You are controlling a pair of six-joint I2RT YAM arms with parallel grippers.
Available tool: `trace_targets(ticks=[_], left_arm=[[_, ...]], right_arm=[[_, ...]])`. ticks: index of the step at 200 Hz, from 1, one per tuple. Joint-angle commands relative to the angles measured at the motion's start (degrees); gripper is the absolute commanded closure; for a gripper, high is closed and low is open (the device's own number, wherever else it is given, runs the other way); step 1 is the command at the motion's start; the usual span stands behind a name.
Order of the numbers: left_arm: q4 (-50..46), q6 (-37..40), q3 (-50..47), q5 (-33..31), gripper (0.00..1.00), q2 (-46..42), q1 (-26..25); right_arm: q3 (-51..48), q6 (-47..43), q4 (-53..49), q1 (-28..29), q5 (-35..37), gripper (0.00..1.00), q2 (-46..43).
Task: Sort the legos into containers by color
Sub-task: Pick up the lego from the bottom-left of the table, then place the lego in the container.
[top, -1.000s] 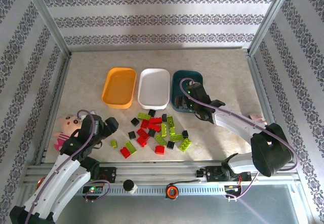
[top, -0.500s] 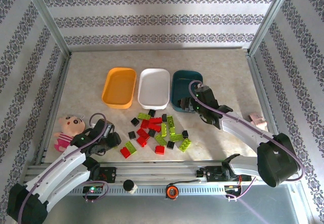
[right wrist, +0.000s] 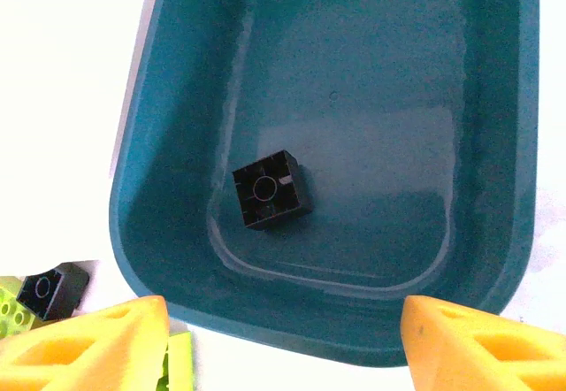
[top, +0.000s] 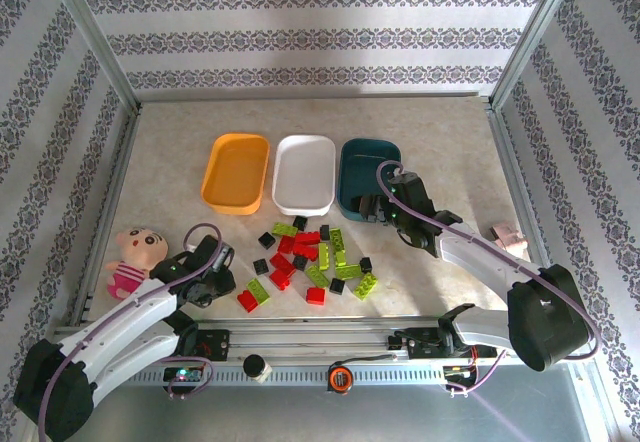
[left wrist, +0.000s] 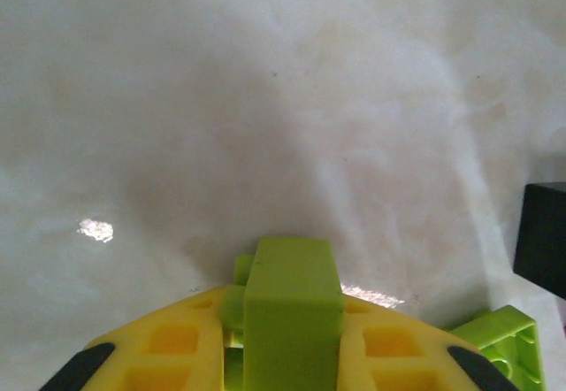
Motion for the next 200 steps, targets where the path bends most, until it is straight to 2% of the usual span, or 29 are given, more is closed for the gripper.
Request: trace_targets(ticks=[1,24,45,88,119,160,174,200], left_arm=[[-0.3,3.4,5.5,-2.5,0.79,-0.2,-0.8],[1.7,6.7,12.6,-5.0,0.8,1.3,-0.7],[7.6,11.5,20.4,-6.3,0.8,7.9,1.0],[18.6,17.2,36.8,-2.1,0.83,33.7,11.7],[19.9,18.9,48.3,-4.2,0.83,48.5,14.8],[18.9,18.5,59.9,-4.6,0.83,62.4,17.4],[18.4,18.4,62.2,-4.6,0.79,65.5,18.1],[17.1,18.7,65.3,-4.3,0.61,68.7,19.0]], right_arm=[[-0.8,0.7,1.4,-0.8,-1.0,0.3,-1.1],[-1.1,1.0,1.7,-0.8,-1.3,0.3,-1.4],[-1.2,1.1,1.8,-0.7,-1.6,0.3,-1.6],[-2.2,1.6,0.9,-0.6,-2.2,0.31,-3.7],[-4.0,1.7,-0.3,-0.1,-2.6,0.31,-7.4],[-7.1,2.0,-0.7,2.8,-4.3,0.3,-10.9],[-7.8,1.7,-1.1,4.2,-5.9,0.29,-11.3],[-8.4,0.7,-2.4,7.5,-10.1,0.28,-10.7]])
